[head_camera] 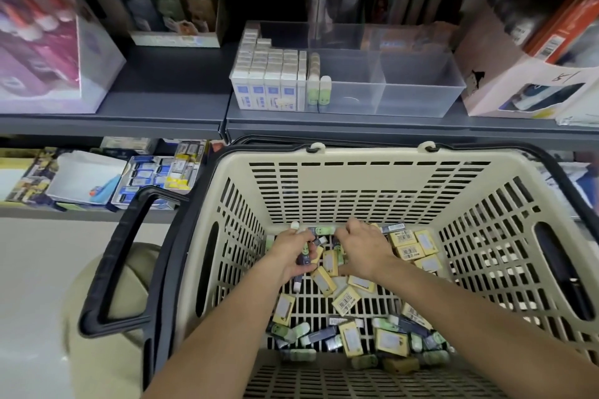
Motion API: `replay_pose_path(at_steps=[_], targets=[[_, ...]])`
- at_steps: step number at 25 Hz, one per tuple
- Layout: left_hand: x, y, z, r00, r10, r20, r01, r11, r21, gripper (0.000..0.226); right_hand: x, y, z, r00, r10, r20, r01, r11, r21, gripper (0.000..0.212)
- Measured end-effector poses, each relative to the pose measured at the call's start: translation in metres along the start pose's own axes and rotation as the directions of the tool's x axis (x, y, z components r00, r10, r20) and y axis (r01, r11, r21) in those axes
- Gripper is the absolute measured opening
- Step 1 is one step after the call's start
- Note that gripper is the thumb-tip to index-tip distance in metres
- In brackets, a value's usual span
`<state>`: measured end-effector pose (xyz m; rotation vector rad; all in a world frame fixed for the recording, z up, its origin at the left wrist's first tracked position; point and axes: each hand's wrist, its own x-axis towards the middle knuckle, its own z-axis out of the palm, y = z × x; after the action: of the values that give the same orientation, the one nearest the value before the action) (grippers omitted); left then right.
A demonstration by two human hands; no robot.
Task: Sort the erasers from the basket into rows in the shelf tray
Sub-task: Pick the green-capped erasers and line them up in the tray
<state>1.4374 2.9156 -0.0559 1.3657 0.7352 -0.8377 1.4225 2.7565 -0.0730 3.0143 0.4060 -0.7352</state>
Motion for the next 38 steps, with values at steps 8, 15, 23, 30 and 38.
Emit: replay_pose_path(at_steps=[8,15,23,30,38], targets=[[0.002,0.003,0.003,0.979,0.200,0.044,-0.202,0.979,0.034,0.007,-0.022,0.025,-0.022,0.983,-0.087,-0.161,0.124,0.965,0.233,0.030],[-0.008,0.002,-0.012,0.955,0.037,0.294,-0.070,0.992,0.102,0.035,-0.002,0.001,-0.033,0.991,-0.028,-0.135,0.109,0.758,0.643,0.018],[0.008,0.002,-0.030,0.973,0.208,-0.098,-0.225,0.949,-0.219,0.019,0.022,-0.022,0.009,0.982,0.030,-0.186,0.000,0.987,0.158,0.042],[0.008,0.004,-0.027,0.945,0.269,-0.184,-0.280,0.959,-0.038,0.015,0.015,-0.013,-0.002,0.992,-0.008,-0.125,0.028,0.987,0.160,0.044],[-0.017,0.013,-0.009,0.916,-0.140,0.376,0.064,0.976,0.208,0.055,-0.017,0.000,-0.048,0.976,-0.168,-0.138,0.217,0.694,0.687,0.031]])
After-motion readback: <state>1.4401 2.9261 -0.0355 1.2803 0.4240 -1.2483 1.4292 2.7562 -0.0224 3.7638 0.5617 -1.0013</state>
